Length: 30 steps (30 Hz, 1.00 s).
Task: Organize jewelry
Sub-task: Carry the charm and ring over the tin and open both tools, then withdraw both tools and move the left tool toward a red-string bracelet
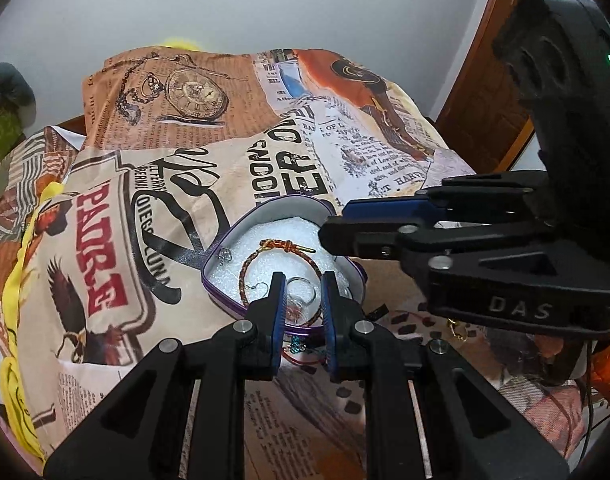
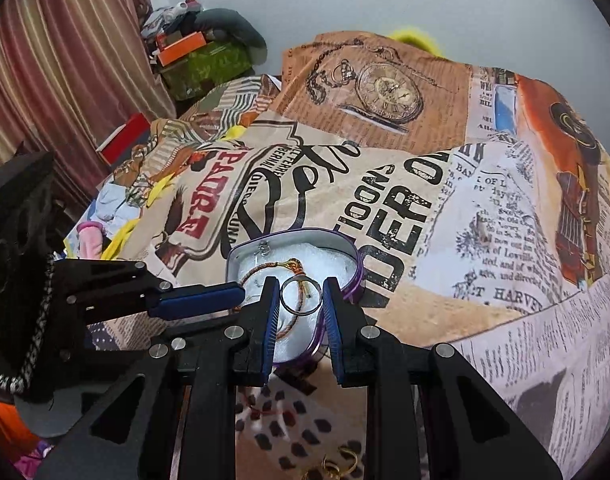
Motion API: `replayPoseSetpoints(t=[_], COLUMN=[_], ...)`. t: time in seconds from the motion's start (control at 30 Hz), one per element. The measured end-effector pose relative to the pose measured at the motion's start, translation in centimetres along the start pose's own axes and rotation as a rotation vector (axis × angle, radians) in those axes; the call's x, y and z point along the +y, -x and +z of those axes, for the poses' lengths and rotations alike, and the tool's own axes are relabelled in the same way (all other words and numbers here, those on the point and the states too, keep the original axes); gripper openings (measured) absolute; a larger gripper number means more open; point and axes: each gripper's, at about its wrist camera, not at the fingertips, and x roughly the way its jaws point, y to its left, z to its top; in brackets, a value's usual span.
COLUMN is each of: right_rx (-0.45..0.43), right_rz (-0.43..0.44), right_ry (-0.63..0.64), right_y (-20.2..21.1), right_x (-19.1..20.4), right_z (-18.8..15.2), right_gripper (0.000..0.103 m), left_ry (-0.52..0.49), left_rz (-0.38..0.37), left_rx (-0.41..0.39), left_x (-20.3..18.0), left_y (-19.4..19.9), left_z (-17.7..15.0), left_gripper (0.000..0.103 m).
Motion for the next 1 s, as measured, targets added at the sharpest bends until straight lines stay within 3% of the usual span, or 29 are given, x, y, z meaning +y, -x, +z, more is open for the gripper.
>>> replayPoseSetpoints(t=[0.27,0.53,0.63,1.0], right_rx=[0.019,0.062,0.060,-0.013], right_rz=[0.029,0.023,0.023,-0.089], right_ry=[-0.033,-0.026,-0.045,-0.026], right_y=[-0.7,-0.8,-0.2,5.3], right_x=[-0.3,0.3,0.1,-0.4], right_z=[0.6,0.8,0.8,-1.1], right_gripper=[0.020,0.021,0.023,0.028], left_ry=[0.010,0.036,0.053,0.053], left_rz=[0.022,0.060,0.076,0.088], left_rx=[-0.008,-0.046,-0.051,-0.028], left_x=[0.5,1.1,1.5,0.7], left_y=[0.6,2.9,3.5,5.2], left_z=[-0.1,-0.2,-0.2,-1.0], left_gripper=[0.016,0.032,0.033,0.033])
